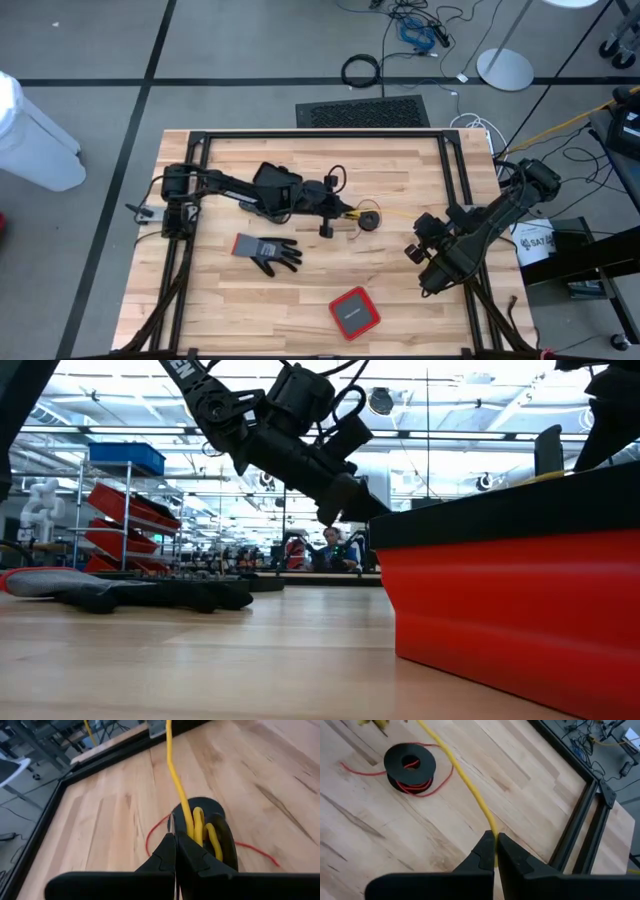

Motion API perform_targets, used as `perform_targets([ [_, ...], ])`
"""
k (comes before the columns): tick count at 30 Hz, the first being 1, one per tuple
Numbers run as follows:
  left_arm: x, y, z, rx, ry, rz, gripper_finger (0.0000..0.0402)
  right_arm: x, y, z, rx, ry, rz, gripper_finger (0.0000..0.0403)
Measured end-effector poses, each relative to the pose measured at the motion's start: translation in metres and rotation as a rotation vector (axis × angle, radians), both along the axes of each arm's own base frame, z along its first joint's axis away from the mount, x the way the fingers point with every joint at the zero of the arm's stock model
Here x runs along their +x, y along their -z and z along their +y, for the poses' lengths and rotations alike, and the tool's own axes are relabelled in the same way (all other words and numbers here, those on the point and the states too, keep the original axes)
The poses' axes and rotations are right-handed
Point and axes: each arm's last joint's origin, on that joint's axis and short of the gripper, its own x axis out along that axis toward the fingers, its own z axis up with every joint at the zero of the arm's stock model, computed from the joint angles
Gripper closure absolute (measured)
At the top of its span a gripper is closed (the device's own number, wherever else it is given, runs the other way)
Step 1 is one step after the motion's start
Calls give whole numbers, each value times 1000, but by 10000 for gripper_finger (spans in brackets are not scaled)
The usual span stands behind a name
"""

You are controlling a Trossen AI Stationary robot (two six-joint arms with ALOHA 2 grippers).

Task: Coil cords
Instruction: Coil the yellow wire onto the spool

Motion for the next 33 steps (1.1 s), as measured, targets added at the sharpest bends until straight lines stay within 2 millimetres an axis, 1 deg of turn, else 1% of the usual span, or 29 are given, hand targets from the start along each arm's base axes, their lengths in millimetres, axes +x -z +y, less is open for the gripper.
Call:
perform_targets([
  [5, -2, 3, -1, 32, -11, 46, 401, 1, -1, 0, -28, -10, -45, 402],
  [9, -2, 3, 3, 60, -45, 48, 401, 7, -2, 3, -45, -66, -110, 402],
  [12, -2, 2, 6, 95, -71, 54, 401, 12, -10, 6, -65, -95, -175, 402],
  [18, -4, 4, 15, 96, -98, 84, 401, 15, -30, 13, -100, -162, -261, 402],
  [21, -5, 5, 16, 95, -98, 99, 401, 16, -36, 15, -120, -184, -293, 402],
  [28, -6, 7, 16, 83, -80, 113, 401, 15, -38, 14, -140, -179, -292, 402],
  [33, -6, 7, 15, 81, -73, 110, 401, 12, -37, 13, -106, -158, -238, 402],
])
